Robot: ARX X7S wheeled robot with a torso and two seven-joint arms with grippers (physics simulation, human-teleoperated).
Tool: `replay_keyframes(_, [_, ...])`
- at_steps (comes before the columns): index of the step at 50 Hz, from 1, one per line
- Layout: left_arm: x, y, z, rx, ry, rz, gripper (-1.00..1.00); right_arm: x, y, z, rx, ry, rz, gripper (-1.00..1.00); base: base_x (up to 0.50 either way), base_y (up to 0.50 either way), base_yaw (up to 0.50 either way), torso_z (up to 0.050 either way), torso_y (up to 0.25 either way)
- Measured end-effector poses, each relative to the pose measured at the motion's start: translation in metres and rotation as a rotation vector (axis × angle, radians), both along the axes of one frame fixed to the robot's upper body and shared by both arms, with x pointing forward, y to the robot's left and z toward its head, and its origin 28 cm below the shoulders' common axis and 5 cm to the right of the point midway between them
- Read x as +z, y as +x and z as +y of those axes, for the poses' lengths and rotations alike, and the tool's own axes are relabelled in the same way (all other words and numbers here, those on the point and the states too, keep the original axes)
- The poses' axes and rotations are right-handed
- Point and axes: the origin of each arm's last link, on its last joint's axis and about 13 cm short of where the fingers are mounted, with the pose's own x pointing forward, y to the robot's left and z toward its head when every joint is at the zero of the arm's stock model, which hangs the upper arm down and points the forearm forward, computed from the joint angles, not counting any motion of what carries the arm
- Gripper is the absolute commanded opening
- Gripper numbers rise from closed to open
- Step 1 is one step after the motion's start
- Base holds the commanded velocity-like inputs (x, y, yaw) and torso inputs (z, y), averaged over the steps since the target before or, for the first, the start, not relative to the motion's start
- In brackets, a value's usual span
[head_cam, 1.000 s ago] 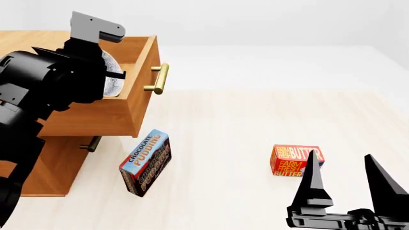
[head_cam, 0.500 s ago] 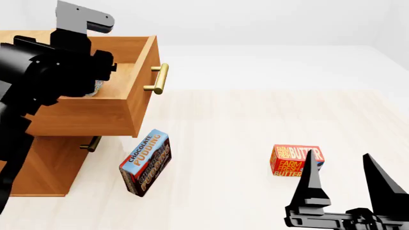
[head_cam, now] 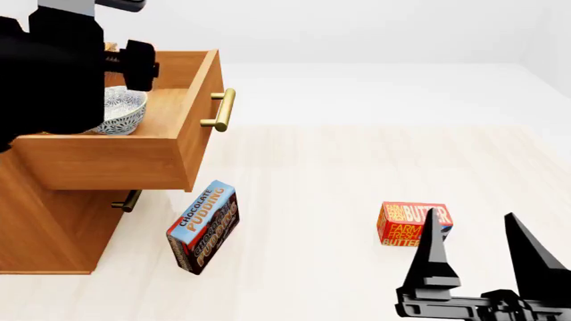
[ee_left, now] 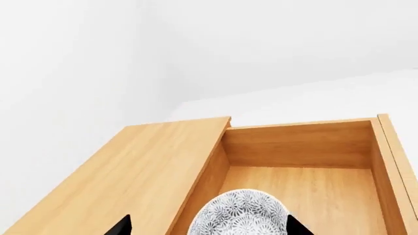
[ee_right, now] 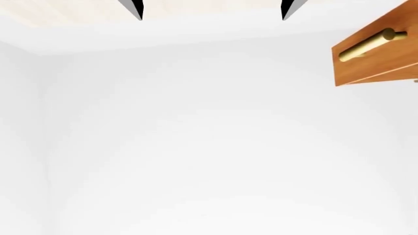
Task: Put the bowl in the top drawer of the cabinet.
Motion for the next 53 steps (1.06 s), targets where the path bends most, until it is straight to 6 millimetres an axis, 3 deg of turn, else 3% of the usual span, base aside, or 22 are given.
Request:
replay_keyframes(11, [-0.014,-0.04,-0.001,-0.108,-0.042,-0.066,1.0,0.002,0.001,0.001,0.008,-0.004,-0.004,1.0,0.0,0.0,0.0,0.0,0.0])
replay_keyframes(26, [-0.052,-0.116,-0.006,-0.252,-0.078,-0.215,1.0,0.006,0.0,0.004,0.016,-0.012,-0.014,1.0,0.0,0.0,0.0,0.0,0.0])
replay_keyframes(44, [-0.132,-0.184,-0.009,-0.337,-0.009,-0.41,1.0,0.009,-0.008,0.008,0.02,-0.019,-0.039,1.0,0.0,0.0,0.0,0.0,0.0])
replay_keyframes(53, [-0.159,-0.213,-0.01,-0.434,-0.039,-0.467,1.0,0.009,-0.016,0.01,0.023,-0.027,-0.057,1.0,0.0,0.0,0.0,0.0,0.0])
